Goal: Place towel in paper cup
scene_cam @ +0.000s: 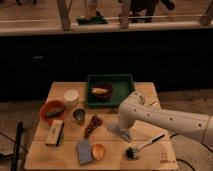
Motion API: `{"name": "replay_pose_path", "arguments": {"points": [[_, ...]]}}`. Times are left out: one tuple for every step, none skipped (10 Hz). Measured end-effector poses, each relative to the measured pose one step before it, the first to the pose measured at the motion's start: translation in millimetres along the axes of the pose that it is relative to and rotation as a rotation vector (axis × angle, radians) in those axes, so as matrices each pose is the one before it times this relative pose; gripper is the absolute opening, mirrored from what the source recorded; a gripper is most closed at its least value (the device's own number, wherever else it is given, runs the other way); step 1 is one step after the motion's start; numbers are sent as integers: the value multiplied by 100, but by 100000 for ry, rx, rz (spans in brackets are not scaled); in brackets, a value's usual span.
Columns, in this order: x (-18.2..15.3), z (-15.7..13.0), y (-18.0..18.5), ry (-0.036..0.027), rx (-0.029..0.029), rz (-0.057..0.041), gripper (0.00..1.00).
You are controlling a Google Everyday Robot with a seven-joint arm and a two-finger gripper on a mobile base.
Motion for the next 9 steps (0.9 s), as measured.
{"name": "replay_pose_path", "arguments": {"points": [[-83,-157,8,104,194,-114,45],[3,-110,-5,109,122,-37,54],[10,-104,-30,95,95,-4,67],[-28,-26,-43,23,-55,-54,74],[-34,-6,-43,18,-98,-182,76],[28,-13,-24,78,-208,-150,76],[79,-10,-4,101,-182,-48,76],[44,7,-2,31,-130,-65,76],[51,-1,-4,73,-166,-114,76]]}}
